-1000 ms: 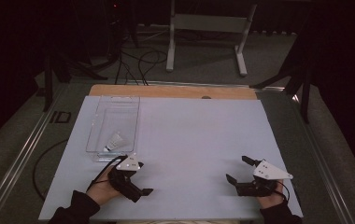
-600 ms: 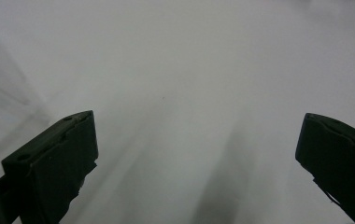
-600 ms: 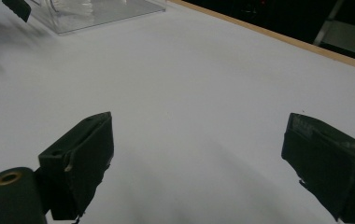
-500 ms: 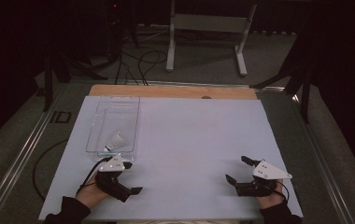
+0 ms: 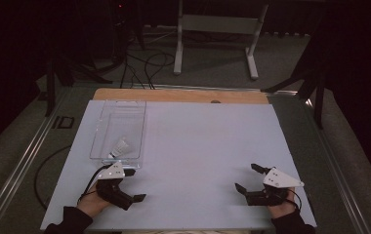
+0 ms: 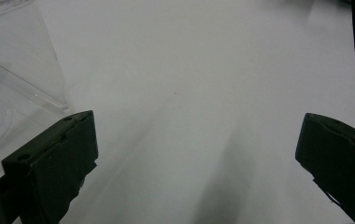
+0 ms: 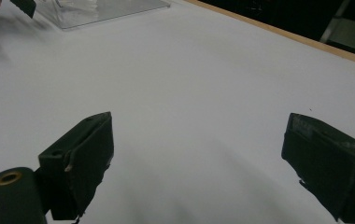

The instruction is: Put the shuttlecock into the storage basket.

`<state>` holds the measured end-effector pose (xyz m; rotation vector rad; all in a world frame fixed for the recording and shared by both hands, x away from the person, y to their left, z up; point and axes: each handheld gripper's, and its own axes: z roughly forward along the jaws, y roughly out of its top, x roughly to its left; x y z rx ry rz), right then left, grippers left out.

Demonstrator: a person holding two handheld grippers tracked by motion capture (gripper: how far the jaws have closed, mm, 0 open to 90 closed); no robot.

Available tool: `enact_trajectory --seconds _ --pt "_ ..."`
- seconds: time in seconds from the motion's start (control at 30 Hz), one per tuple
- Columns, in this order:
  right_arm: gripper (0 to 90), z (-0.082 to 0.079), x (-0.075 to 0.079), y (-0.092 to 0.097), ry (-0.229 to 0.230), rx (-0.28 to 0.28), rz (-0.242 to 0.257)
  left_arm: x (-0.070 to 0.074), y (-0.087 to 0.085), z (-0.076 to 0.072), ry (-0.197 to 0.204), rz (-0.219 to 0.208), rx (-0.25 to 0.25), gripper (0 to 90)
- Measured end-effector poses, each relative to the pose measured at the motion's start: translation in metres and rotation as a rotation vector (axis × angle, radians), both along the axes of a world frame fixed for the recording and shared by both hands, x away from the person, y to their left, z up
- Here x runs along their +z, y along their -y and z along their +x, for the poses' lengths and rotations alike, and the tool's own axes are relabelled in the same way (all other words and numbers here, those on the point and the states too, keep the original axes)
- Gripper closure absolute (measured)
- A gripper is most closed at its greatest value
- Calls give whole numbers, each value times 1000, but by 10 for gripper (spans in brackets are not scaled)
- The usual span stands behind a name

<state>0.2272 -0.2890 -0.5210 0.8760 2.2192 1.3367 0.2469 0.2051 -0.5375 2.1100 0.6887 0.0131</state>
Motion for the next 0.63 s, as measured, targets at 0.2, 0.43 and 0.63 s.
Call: enact_trajectory --seconds 0.2,0.43,0.63 --pt "93 1 -1 1 -8 2 3 -1 0 0 0 4 -1 0" --pt "93 1 -2 1 -11 4 8 -1 0 -1 -4 -1 -6 0" --pt "93 1 -2 1 -14 5 6 -2 2 -1 -15 5 -25 0"
